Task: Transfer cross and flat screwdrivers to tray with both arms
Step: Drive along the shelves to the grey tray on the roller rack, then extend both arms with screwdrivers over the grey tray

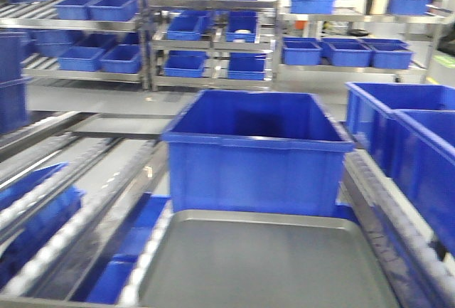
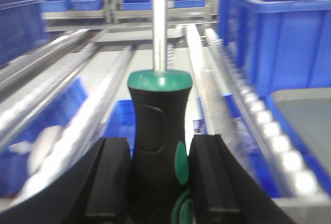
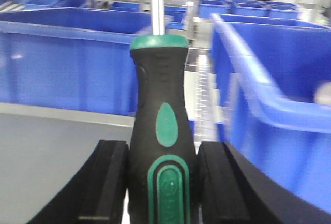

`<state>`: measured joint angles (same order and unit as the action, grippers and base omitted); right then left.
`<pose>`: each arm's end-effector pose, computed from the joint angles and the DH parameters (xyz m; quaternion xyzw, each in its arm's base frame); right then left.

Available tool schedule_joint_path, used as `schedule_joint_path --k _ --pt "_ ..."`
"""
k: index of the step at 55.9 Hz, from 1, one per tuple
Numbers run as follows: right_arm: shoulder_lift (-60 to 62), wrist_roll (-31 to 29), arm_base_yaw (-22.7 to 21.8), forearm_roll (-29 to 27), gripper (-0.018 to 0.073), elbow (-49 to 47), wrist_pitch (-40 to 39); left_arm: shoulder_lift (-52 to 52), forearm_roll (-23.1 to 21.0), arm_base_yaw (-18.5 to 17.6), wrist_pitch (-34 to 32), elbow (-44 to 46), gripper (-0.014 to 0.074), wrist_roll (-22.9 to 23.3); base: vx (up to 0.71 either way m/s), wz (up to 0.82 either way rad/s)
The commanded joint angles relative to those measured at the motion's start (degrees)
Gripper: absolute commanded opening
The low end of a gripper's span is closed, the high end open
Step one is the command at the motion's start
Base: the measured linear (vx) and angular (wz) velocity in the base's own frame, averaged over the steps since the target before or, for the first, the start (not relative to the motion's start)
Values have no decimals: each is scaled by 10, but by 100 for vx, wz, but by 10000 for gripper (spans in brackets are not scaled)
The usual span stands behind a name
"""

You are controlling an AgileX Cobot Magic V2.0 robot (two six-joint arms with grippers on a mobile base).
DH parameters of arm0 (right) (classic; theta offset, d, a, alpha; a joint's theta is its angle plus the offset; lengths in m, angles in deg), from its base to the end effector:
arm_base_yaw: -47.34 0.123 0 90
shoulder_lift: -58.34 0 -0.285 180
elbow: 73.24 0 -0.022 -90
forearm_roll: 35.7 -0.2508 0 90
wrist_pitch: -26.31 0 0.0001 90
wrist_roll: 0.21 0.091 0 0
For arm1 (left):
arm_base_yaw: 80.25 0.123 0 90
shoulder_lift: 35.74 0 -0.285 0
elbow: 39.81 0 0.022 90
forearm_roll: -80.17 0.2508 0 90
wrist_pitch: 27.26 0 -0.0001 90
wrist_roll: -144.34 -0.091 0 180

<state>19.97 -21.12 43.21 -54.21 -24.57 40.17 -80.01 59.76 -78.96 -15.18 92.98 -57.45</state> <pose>0.1154 -0.0014 0.3187 -0.0162 0.7669 -0.0102 0.6415 0.1358 -0.0036 0.3172 0.0262 0.7810 -0.0117 0.6239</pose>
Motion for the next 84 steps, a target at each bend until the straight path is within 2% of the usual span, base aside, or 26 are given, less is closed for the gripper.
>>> schedule_joint_path --k 1,60,72,74,78,82,84 --pt "0 -3 1 -3 -5 -19 -52 2 -9 -2 -53 18 -3 2 13 -38" --pt "0 -3 1 -8 -5 -19 -61 1 -9 -2 -54 18 -3 2 2 -6" --pt "-37 -3 1 -21 -5 -19 -52 -1 -9 -2 -51 18 -3 6 0 0" --pt "-49 -3 1 -33 -5 -20 -50 -6 -12 -2 -51 18 -3 14 0 0" --pt "-73 -8 1 -55 -5 -29 -40 -20 -49 -2 -48 19 -3 35 0 0" --pt "-107 -24 2 -72 -5 -57 -13 -40 -87 -6 -18 32 -3 23 0 0" --pt "-123 -41 12 -85 -5 -85 10 -54 -100 -13 -1 46 -3 1 0 0"
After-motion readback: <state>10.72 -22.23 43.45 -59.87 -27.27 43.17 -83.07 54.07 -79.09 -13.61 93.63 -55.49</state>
